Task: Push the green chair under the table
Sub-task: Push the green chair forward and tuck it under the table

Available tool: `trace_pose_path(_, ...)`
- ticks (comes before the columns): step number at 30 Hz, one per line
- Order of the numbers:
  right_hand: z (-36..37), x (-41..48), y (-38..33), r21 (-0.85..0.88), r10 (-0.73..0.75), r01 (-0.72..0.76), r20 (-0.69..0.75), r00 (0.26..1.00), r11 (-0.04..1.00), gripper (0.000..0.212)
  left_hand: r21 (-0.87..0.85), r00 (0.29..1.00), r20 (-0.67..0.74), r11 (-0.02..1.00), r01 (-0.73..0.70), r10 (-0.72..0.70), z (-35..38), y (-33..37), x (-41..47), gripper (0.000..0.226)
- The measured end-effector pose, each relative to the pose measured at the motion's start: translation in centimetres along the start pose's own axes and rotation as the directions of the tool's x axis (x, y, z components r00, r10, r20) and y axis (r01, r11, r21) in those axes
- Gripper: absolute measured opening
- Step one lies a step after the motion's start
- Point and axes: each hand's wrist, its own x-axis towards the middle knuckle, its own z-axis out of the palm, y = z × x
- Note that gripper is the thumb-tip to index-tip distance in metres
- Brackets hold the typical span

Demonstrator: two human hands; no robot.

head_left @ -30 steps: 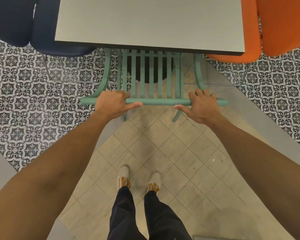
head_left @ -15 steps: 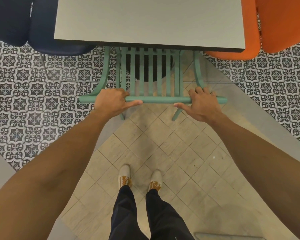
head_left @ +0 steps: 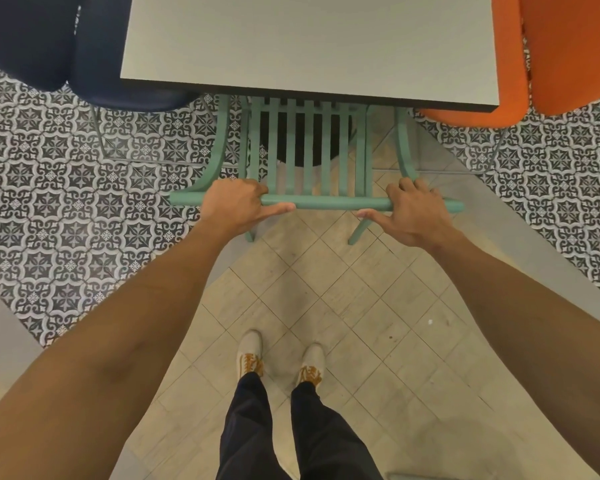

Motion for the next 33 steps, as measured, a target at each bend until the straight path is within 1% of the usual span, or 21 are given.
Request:
trace_pose_path(3, -0.1, 0.0, 0.2, 0.014, 0.007, -0.007, 0.002, 1.0, 1.0, 0.101, 0.002, 1.0, -0.015, 1.0, -0.016, 0.016, 0.0, -0.1, 0.0, 0.08)
trace_pose_path(5, -0.3, 0.2, 0.4, 0.016, 0.02, -0.02, 0.009, 1.0, 1.0, 0.103, -0.004, 1.0, 0.0, 1.0, -0.018, 0.018, 0.0, -0.3, 0.1, 0.081)
trace_pose_path(7, -0.4, 0.3, 0.5, 0.019, 0.026, -0.027, 0.017, 1.0, 0.999, 0.105, -0.032, 0.999, 0.01, 0.999, -0.036, 0.036, 0.2, -0.6, 0.3, 0.085)
trace_pose_path(8, -0.4, 0.4, 0.6, 0.02, 0.028, -0.029, 0.02, 0.999, 0.999, 0.104, -0.056, 0.999, 0.008, 0.997, -0.045, 0.046, 0.2, -0.9, 0.3, 0.084)
trace_pose_path(9, -0.3, 0.4, 0.6, 0.02, 0.03, -0.031, 0.02, 0.999, 0.999, 0.104, -0.084, 0.999, 0.0, 0.996, -0.043, 0.043, 0.2, -1.1, 0.3, 0.08)
trace_pose_path(11, -0.2, 0.5, 0.7, 0.019, 0.033, -0.033, 0.015, 0.999, 0.999, 0.098, -0.115, 1.0, -0.005, 0.993, 0.008, -0.009, 0.1, -1.3, 0.4, 0.075)
trace_pose_path(13, 0.0, 0.7, 0.9, 0.011, 0.022, -0.022, 0.02, 1.0, 1.0, 0.094, -0.075, 0.998, 0.033, 0.995, 0.061, -0.058, 0.1, -1.4, 0.5, 0.078)
trace_pose_path(16, -0.1, 1.0, 1.0, -0.008, 0.006, -0.006, 0.038, 0.999, 1.0, 0.097, -0.004, 0.995, 0.076, 0.998, 0.07, -0.07, 0.4, -1.4, 0.6, 0.088)
trace_pose_path(21, -0.5, 1.4, 1.0, -0.074, -0.03, 0.036, 0.081, 0.996, 0.997, 0.104, -0.037, 0.993, 0.103, 0.997, 0.066, -0.061, 0.5, -1.6, 0.8, 0.097)
trace_pose_path(23, -0.5, 1.4, 1.0, -0.077, -0.043, 0.049, 0.078, 0.996, 0.996, 0.105, -0.018, 0.992, 0.12, 0.999, 0.045, -0.043, 0.4, -1.6, 0.9, 0.102)
trace_pose_path(26, -0.3, 1.6, 1.2, -0.084, -0.064, 0.069, 0.057, 0.996, 0.994, 0.104, 0.021, 0.994, 0.112, 1.0, 0.018, -0.02, 0.2, -1.4, 0.8, 0.107)
trace_pose_path(30, 0.2, 1.8, 2.1, -0.045, -0.067, 0.067, 0.011, 0.998, 0.997, 0.101, 0.023, 0.996, 0.084, 1.0, 0.019, -0.021, 0.2, -0.6, 0.6, 0.1)
trace_pose_path(33, 0.3, 1.7, 2.6, -0.034, -0.061, 0.06, -0.016, 0.998, 0.998, 0.099, 0.052, 0.997, 0.074, 0.999, 0.011, -0.015, 0.1, -0.1, 0.7, 0.106)
